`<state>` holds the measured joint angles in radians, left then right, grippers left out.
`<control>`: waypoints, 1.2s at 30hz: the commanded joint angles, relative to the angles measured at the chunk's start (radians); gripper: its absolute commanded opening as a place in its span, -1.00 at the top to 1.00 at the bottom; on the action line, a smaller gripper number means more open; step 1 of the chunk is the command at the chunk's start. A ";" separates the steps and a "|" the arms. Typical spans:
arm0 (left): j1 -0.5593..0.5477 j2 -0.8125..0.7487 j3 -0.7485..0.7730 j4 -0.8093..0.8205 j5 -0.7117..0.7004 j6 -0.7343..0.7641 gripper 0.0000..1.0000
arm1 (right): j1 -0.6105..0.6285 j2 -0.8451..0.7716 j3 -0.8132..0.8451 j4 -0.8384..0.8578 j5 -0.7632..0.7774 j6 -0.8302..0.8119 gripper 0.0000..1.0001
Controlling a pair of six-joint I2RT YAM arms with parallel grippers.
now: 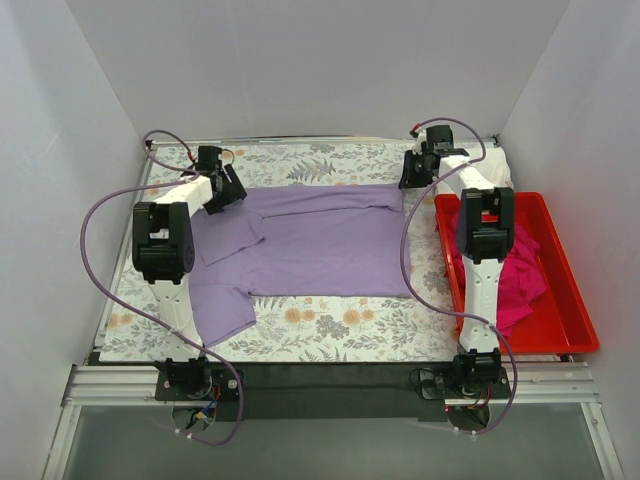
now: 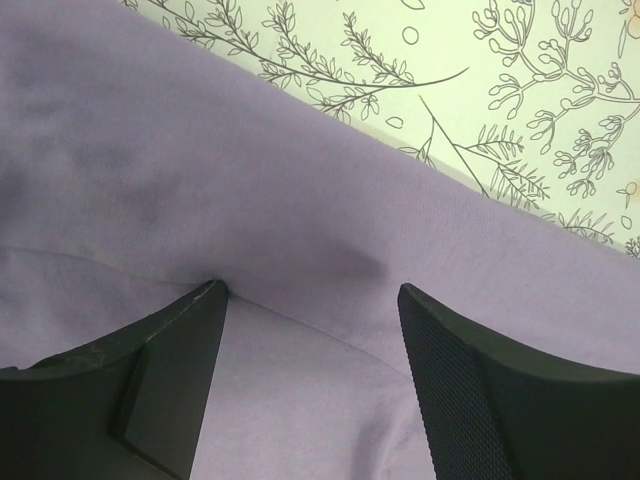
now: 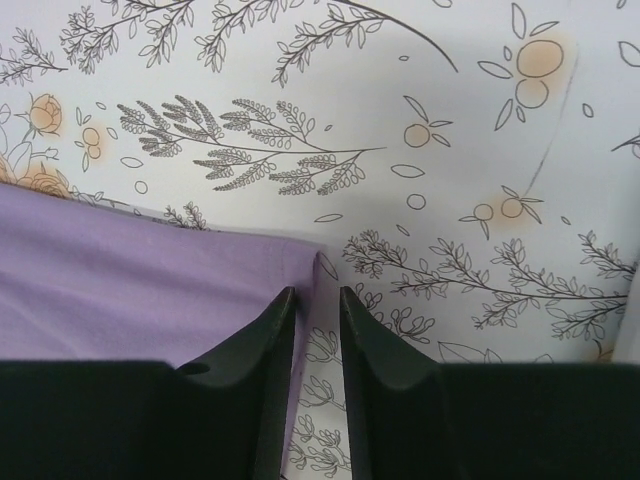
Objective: Fold and stack the t-shirts
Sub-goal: Fold the tshirt
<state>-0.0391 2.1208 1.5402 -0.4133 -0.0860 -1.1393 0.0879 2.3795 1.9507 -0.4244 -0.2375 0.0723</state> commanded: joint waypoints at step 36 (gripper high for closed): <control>0.036 0.011 -0.020 -0.032 -0.097 0.039 -0.27 | 0.021 -0.247 -0.438 0.101 0.076 0.113 0.58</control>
<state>-0.0143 2.1056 1.5162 -0.4316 -0.1574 -1.1133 0.1146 2.1456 1.5383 -0.3164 -0.2958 0.2291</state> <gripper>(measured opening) 0.635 0.208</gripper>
